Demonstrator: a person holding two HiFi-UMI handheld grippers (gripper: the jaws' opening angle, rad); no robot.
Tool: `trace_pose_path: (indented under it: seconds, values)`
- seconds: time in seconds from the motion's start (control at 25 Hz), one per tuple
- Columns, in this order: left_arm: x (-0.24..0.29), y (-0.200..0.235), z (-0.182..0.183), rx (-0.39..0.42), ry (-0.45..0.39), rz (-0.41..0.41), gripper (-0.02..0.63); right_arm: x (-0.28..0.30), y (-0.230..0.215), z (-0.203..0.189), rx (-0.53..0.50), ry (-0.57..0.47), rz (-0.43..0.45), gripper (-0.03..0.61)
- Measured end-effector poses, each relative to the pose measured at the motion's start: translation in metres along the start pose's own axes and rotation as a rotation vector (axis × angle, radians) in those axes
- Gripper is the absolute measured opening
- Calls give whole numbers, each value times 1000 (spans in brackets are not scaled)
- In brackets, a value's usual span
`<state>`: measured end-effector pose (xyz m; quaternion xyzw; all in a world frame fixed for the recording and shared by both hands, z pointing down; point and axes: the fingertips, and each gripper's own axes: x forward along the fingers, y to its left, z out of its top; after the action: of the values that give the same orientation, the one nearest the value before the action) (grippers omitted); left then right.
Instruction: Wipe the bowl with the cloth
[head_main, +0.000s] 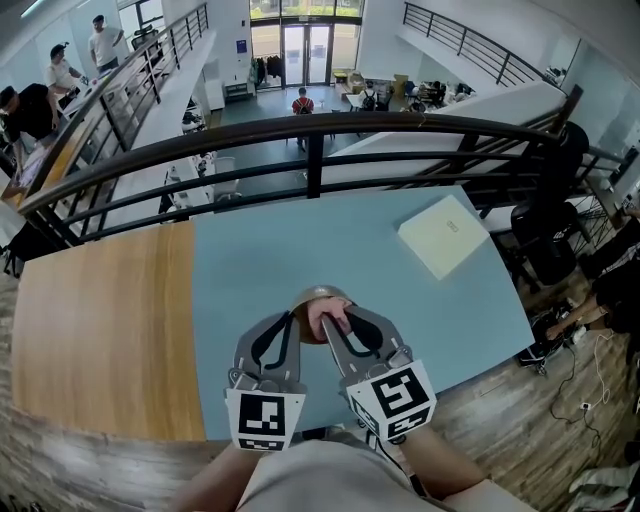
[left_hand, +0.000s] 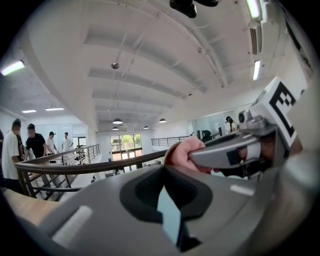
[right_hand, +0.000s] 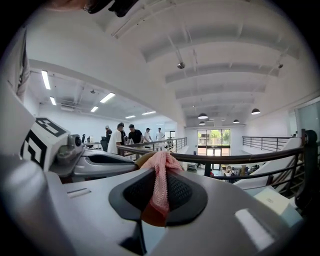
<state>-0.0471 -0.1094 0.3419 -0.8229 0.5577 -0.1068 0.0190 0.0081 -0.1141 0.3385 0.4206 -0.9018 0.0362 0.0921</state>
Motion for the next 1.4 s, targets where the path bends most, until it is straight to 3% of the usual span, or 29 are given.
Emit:
trace_pose_path:
  seconds: [0.2, 0.32, 0.68, 1.0, 1.4]
  values:
    - [0, 10, -6, 68, 35, 31, 5, -15, 19, 33, 6, -89, 99, 49]
    - [1, 7, -9, 94, 49, 17, 5, -13, 21, 50, 15, -126, 112, 49]
    - [-1, -17, -13, 174, 51, -37, 5, 12, 28, 45, -94, -41, 108, 51]
    - [2, -15, -11, 282, 32, -20, 6, 22, 12, 27, -136, 26, 61, 52]
    - [4, 3, -18, 210, 30, -10, 6, 12, -34, 6, -104, 71, -42, 54]
